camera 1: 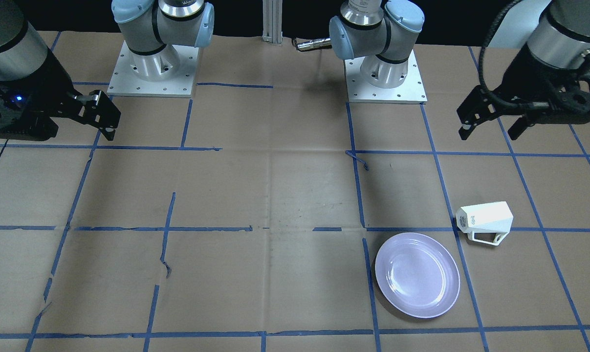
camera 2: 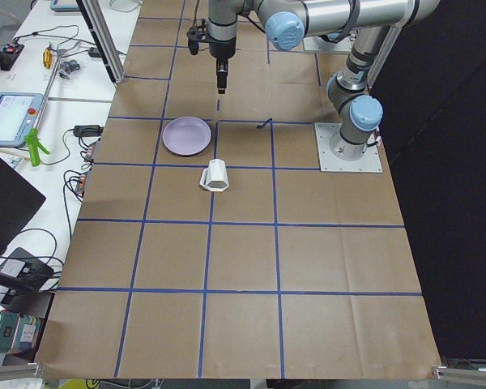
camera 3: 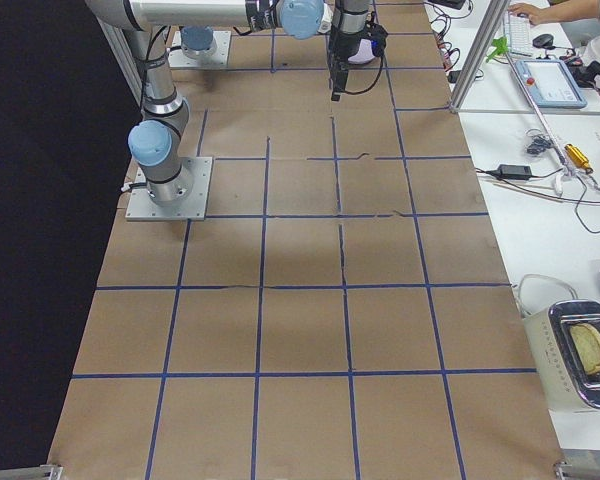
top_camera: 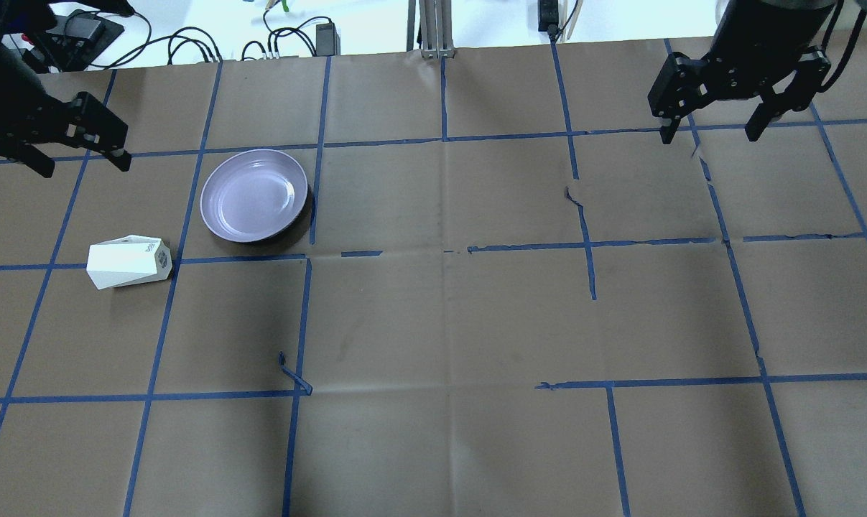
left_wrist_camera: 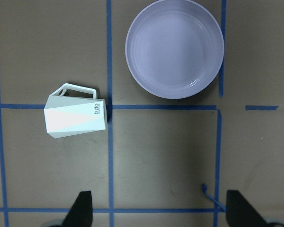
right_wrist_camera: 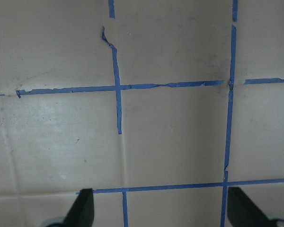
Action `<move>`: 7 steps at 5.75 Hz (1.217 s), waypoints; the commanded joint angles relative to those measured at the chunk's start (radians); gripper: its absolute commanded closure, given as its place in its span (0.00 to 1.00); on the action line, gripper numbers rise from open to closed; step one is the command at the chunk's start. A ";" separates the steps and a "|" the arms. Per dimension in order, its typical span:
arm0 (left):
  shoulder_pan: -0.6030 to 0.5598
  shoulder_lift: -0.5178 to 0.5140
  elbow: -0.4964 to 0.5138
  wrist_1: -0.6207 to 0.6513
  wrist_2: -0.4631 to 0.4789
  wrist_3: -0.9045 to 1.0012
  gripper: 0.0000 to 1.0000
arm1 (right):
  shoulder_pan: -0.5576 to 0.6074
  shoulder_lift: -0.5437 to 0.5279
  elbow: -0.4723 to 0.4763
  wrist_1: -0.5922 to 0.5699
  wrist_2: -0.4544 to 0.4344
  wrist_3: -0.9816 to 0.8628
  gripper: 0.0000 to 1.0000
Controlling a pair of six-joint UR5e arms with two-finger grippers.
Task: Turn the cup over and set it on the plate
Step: 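Move the left gripper down toward the white mug lying on its side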
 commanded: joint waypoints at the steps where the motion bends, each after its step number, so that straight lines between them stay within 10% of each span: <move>1: 0.197 -0.022 -0.006 -0.037 -0.087 0.235 0.01 | 0.000 0.000 0.000 0.000 0.000 0.000 0.00; 7: 0.549 -0.363 0.029 -0.100 -0.362 0.683 0.01 | 0.000 0.000 0.000 0.000 0.000 0.000 0.00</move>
